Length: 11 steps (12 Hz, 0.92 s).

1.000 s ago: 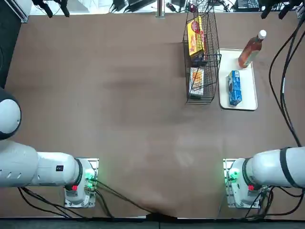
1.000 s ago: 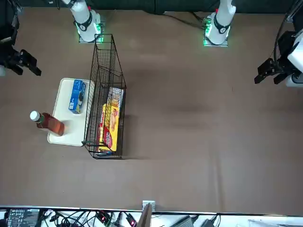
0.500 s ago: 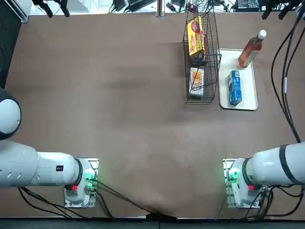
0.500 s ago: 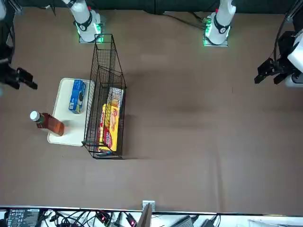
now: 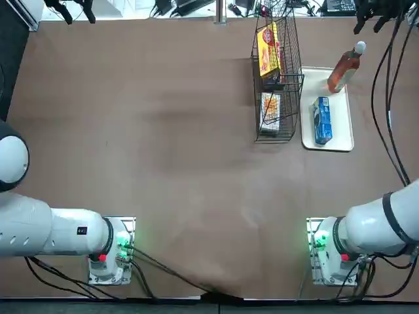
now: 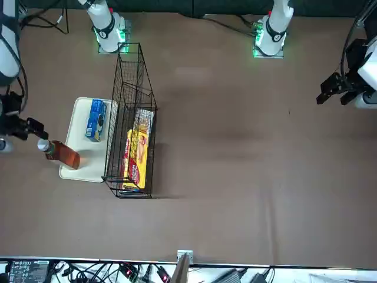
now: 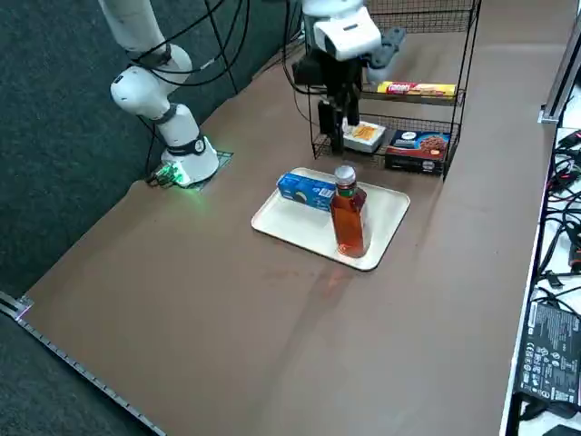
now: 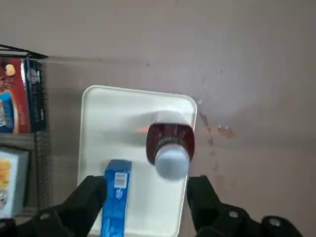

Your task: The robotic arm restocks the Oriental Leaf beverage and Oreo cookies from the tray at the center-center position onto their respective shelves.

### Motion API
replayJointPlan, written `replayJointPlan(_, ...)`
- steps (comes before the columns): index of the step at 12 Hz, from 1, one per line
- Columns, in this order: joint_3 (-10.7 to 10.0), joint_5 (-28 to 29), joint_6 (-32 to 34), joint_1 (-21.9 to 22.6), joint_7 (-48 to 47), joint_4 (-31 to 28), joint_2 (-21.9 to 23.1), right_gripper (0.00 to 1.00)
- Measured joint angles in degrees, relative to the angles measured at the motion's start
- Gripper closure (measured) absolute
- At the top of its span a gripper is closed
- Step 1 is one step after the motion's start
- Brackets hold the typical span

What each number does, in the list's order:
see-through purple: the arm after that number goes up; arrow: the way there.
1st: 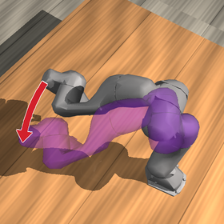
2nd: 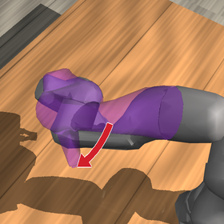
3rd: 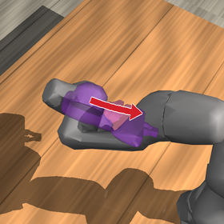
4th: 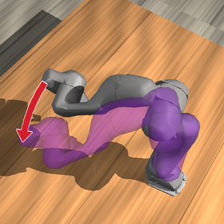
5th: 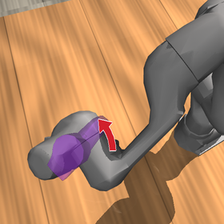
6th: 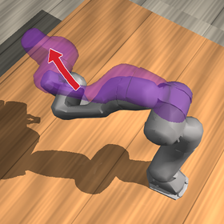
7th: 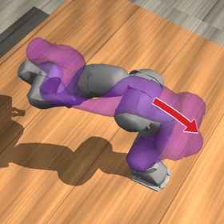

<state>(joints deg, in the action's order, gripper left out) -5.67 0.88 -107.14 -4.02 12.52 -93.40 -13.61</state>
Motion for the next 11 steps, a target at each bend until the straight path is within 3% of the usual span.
replayJointPlan(5,-0.02,0.01,-4.24,-1.51,2.73,0.10,-3.78,0.00)
replayJointPlan(11,-0.01,0.02,-5.91,-1.67,2.78,-1.64,-4.72,0.00)
